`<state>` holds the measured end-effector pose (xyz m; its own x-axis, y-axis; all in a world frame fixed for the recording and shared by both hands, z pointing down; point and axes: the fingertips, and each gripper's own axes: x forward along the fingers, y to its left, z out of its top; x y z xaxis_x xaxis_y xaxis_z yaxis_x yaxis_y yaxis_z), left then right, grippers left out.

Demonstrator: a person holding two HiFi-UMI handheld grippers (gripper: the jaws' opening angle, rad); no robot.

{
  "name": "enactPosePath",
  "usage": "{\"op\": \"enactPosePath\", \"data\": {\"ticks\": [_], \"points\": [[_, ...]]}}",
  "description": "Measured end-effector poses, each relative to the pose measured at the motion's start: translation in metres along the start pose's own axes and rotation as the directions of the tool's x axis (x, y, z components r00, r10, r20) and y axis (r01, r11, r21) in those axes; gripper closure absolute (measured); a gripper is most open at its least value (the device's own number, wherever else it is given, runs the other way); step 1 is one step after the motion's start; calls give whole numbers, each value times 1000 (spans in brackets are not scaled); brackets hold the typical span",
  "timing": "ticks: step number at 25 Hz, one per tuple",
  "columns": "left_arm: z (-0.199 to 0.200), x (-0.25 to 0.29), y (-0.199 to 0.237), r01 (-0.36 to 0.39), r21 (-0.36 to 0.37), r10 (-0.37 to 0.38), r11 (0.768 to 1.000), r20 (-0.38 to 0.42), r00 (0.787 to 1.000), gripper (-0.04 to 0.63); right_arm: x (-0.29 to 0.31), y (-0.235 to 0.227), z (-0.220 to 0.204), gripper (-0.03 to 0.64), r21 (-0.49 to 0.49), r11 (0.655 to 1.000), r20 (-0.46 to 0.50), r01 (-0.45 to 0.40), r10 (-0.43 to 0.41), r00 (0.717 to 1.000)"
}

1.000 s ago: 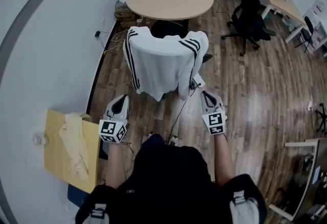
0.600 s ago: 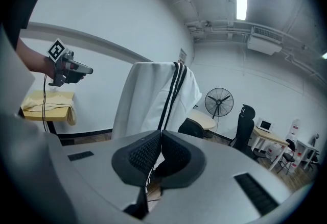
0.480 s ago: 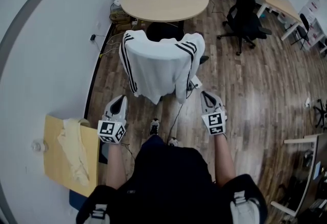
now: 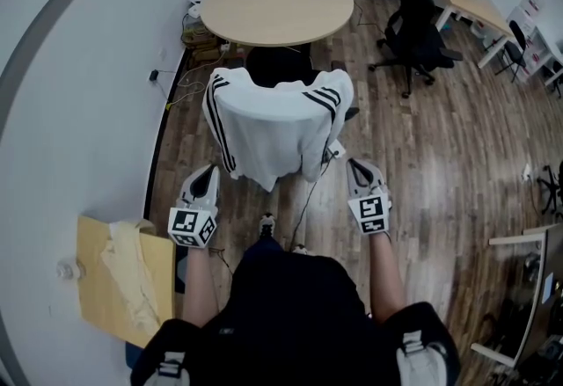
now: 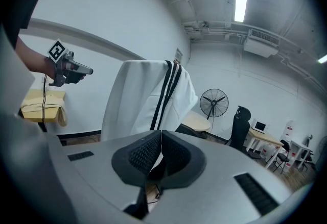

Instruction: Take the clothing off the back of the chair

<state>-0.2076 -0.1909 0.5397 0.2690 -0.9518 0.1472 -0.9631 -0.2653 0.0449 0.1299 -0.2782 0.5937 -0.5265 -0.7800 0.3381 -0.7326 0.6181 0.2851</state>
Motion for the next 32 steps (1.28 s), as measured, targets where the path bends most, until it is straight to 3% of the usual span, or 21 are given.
{"op": "enactPosePath", "data": {"ticks": [9,23,29,32], "points": [[13,37,34,30,0,-30,1000,13,999,594,27,-18,14,621,9,997,-32,76,-76,997],[30,93,79,82,3,-82,997,54,995,594,74,-44,72,617,-32,989,63,146,-143,988],[37,111,85,127,8,-127,992,74,989,594,80,-49,71,547,20,985,59,174,-175,983],[43,117,84,165,7,-165,986,121,979,594,82,-53,76,517,23,982,75,189,-190,979]]}}
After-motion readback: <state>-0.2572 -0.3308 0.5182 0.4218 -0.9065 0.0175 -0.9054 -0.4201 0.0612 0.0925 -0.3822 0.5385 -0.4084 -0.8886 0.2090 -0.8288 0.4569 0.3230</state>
